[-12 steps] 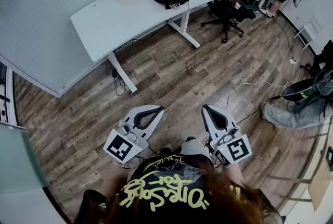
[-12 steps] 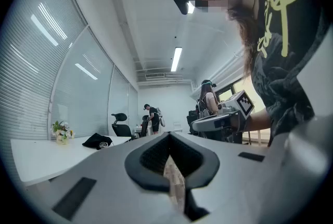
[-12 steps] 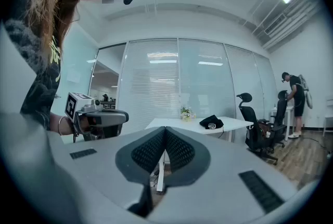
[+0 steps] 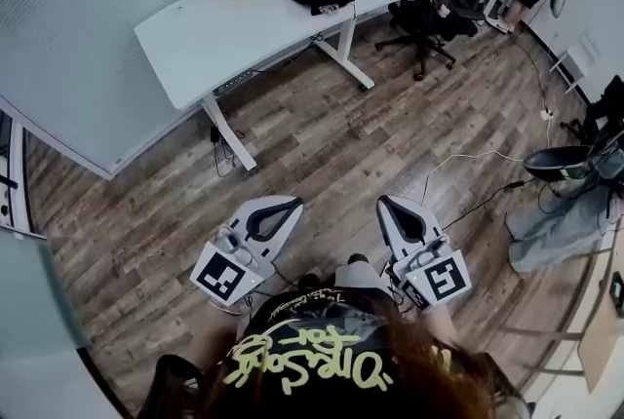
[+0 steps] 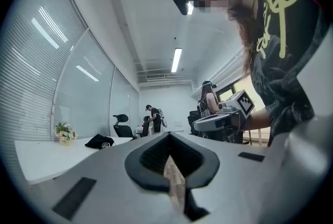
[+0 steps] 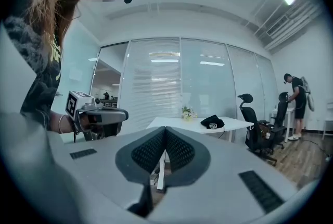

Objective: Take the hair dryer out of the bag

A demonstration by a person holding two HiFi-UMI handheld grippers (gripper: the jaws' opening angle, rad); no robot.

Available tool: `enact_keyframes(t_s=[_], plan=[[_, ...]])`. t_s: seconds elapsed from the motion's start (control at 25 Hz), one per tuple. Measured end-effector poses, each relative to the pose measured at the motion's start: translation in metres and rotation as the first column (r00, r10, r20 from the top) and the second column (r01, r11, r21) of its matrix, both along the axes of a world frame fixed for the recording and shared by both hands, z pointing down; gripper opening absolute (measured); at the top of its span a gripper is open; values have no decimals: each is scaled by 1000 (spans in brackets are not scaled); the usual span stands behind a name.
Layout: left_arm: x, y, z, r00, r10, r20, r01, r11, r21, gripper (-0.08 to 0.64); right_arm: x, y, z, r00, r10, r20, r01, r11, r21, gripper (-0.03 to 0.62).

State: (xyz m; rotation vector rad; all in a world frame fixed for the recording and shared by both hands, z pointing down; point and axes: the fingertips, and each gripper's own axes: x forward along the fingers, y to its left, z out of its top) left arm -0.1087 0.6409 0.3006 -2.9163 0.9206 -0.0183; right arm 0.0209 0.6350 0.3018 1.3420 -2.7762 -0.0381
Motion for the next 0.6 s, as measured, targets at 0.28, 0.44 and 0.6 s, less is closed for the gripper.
enact_keyframes(t_s=[0.28, 0.44, 0.6], plan=[[-1, 1, 4, 999, -9, -32, 7, 999, -43, -8, 1, 5, -3, 997, -19, 74, 20, 1000, -14, 3], [-6, -2, 0, 998, -26, -63, 24, 999, -32, 83, -1, 7, -12, 993, -38, 109, 37, 999, 14, 31], [-11, -7, -3, 996, -40, -81, 40, 999, -12, 221, 5, 3, -17, 987, -2, 160, 0, 1000, 18, 185]])
